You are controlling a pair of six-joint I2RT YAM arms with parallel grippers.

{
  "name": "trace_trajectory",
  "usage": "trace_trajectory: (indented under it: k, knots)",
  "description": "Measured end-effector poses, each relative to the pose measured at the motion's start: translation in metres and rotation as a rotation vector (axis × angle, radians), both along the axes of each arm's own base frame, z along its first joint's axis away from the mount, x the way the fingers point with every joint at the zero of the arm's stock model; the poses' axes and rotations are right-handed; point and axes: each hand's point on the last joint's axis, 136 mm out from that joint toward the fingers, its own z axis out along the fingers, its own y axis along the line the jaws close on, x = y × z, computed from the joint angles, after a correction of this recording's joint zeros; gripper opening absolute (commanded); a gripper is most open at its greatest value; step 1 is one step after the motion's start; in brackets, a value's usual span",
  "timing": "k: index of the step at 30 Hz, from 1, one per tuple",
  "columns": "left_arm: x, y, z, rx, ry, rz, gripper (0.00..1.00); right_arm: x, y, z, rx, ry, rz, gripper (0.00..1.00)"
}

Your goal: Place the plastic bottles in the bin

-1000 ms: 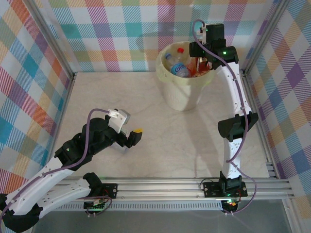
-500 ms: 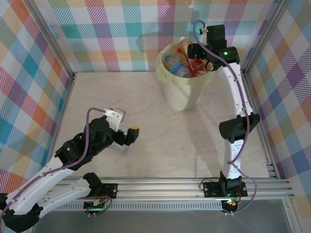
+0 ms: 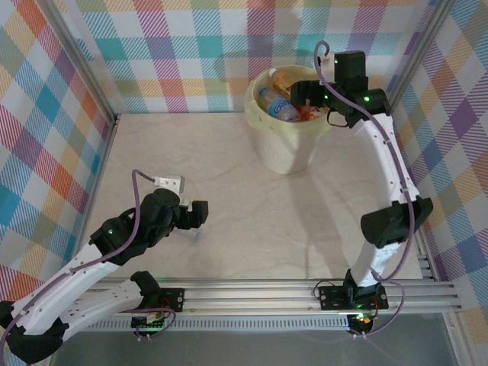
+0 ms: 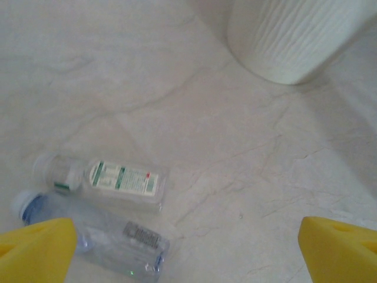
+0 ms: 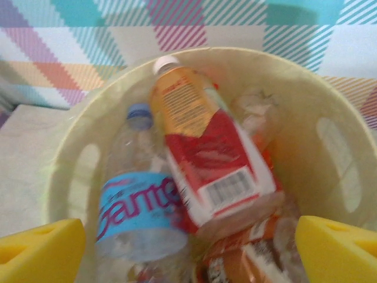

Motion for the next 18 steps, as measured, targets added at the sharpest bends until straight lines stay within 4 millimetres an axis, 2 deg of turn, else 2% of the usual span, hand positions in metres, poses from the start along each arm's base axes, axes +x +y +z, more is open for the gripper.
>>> trace_trajectory:
  k: [5,9,12,18]
  knots:
    - [-0.001,0.021,-0.018,-0.043,0.096,0.149,0.92,-0.05,0.01,0.011,0.103,-0.019,0.098,0.93]
    - [-0.004,0.037,-0.038,-0.069,0.185,0.269,0.87,-0.087,0.019,0.01,0.177,-0.012,0.18,0.95]
    - [-0.007,0.047,-0.062,-0.081,0.277,0.355,0.85,-0.112,0.027,-0.002,0.229,0.02,0.245,0.96]
    - [-0.014,0.059,-0.111,-0.118,0.448,0.459,0.81,-0.159,0.046,-0.039,0.344,0.132,0.398,1.0]
